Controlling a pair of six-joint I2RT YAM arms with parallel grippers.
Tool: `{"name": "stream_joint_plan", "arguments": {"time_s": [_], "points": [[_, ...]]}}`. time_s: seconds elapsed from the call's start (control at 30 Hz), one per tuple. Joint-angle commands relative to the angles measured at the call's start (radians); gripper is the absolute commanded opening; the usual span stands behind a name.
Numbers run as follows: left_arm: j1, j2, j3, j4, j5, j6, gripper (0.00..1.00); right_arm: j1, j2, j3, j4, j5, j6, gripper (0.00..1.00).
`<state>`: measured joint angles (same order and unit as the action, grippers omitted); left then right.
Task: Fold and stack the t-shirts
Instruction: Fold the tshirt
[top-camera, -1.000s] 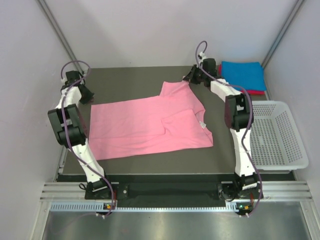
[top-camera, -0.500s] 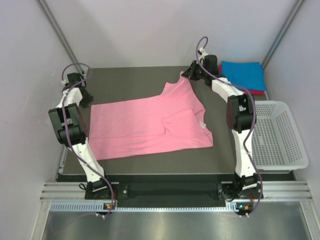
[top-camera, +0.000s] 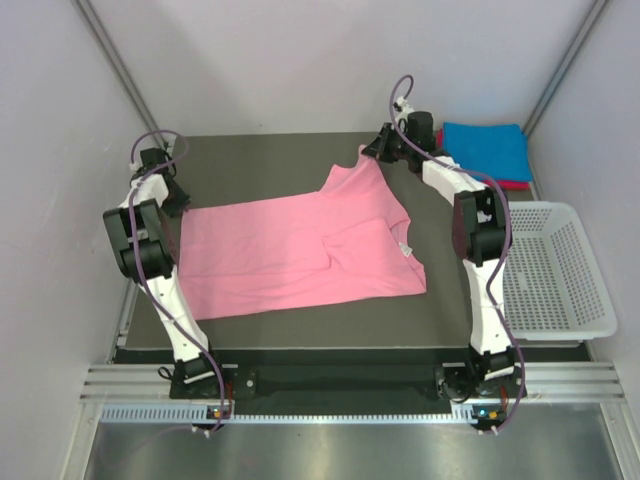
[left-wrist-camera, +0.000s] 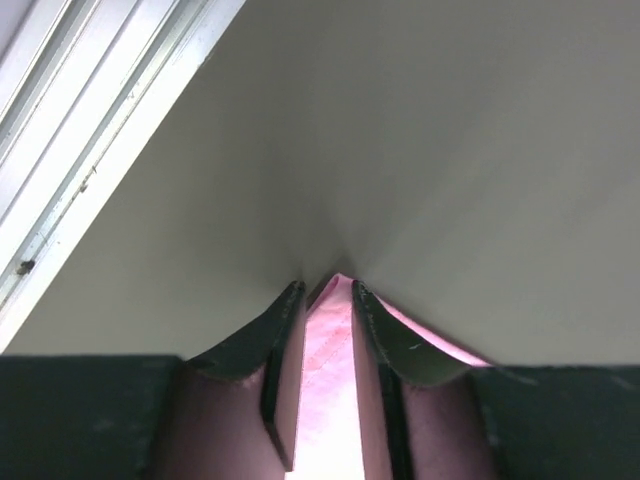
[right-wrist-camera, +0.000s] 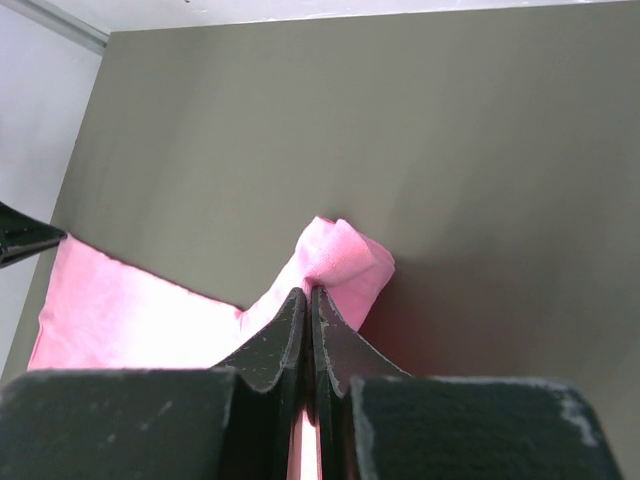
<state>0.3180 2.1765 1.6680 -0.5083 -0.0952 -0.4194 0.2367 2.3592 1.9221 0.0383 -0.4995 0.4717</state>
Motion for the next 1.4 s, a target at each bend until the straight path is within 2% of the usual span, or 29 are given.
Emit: {"name": "stream_joint_plan", "arguments": {"time_s": [0.0, 0.17, 0.47, 0.67, 1.37], "points": [[0.003, 0.029, 0.039, -0.001, -0.003, 0.019, 0.29, 0.010, -0.025, 0.023, 0.028, -0.011, -0.034, 0.00], [0.004, 0.043, 0.065, -0.027, -0.006, 0.034, 0.00, 0.010, -0.029, 0.023, 0.015, -0.004, -0.047, 0.00], [0.004, -0.056, 0.039, -0.039, -0.006, 0.033, 0.00, 0.012, -0.073, 0.022, -0.006, 0.006, -0.073, 0.00], [0.003, -0.158, -0.017, -0.047, 0.022, 0.019, 0.00, 0.009, -0.142, -0.049, 0.017, 0.010, -0.085, 0.00], [0.004, -0.363, -0.264, -0.099, -0.074, 0.016, 0.00, -0.011, -0.469, -0.538, 0.106, 0.003, -0.159, 0.00]]}}
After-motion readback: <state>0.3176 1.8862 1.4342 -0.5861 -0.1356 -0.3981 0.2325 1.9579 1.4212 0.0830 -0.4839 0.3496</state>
